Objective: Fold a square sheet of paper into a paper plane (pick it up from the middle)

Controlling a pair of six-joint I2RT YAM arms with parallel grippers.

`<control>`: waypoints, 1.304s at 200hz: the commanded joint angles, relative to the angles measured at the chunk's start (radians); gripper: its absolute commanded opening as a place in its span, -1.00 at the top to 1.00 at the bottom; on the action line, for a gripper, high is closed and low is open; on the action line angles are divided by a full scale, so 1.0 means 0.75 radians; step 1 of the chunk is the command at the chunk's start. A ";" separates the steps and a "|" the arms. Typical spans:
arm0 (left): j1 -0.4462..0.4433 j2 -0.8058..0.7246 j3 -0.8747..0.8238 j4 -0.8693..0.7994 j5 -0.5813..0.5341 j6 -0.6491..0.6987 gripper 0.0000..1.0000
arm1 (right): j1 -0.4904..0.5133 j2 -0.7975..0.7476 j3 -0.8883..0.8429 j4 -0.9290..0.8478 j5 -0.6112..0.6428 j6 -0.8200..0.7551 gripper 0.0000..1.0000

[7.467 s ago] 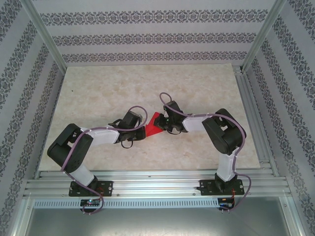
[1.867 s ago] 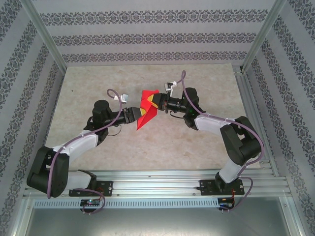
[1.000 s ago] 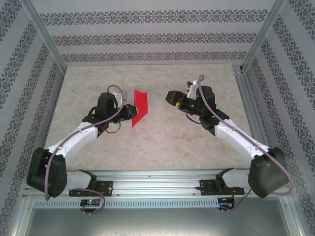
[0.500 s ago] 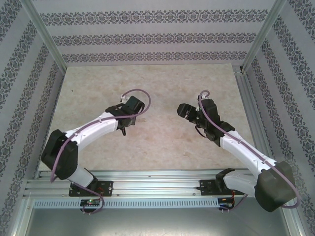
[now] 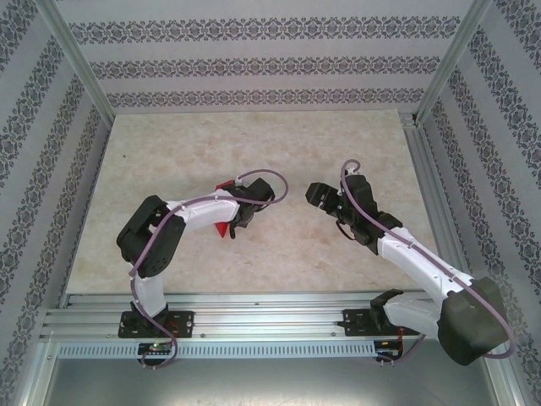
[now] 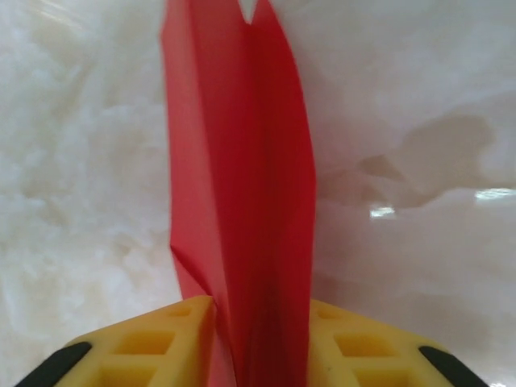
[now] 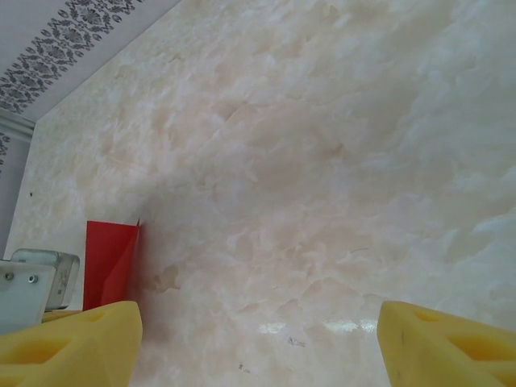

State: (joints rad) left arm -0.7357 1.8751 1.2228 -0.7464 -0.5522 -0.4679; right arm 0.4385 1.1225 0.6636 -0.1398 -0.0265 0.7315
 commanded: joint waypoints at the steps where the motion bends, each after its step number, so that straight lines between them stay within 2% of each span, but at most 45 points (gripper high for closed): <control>1: -0.005 -0.033 0.008 0.103 0.196 0.008 0.21 | 0.016 -0.024 -0.008 -0.014 0.041 0.011 -0.54; 36: 0.051 -0.184 -0.074 0.223 0.441 0.013 -0.09 | 0.055 0.019 0.035 -0.056 0.080 -0.014 -0.48; 68: 0.169 -0.394 -0.194 0.334 0.668 -0.024 -0.36 | 0.206 0.138 0.117 -0.075 0.202 -0.014 -0.41; 112: 0.433 -0.622 -0.425 0.455 0.856 -0.122 -0.63 | 0.515 0.526 0.416 -0.099 0.301 -0.015 -0.18; 150: 0.635 -0.772 -0.580 0.469 0.878 -0.181 -0.75 | 0.711 0.886 0.792 -0.202 0.292 -0.041 0.04; 163: 0.692 -0.818 -0.623 0.473 0.882 -0.199 -0.80 | 0.734 0.988 0.879 -0.204 0.223 -0.035 0.17; 195: 0.793 -0.900 -0.685 0.471 0.894 -0.215 -0.88 | 0.751 1.179 1.035 -0.186 0.073 0.000 0.31; 228: 0.825 -0.897 -0.707 0.483 0.930 -0.209 -0.90 | 0.741 1.303 1.147 -0.281 0.096 0.001 0.33; 261: 0.825 -0.875 -0.714 0.508 0.966 -0.211 -0.91 | 0.705 1.336 1.121 -0.338 0.145 0.006 0.33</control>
State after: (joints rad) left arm -0.1299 1.2121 0.6979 -0.4213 0.1333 -0.6117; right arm 0.9939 2.1101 1.4963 -0.3408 0.0540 0.7238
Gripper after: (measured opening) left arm 0.951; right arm 0.335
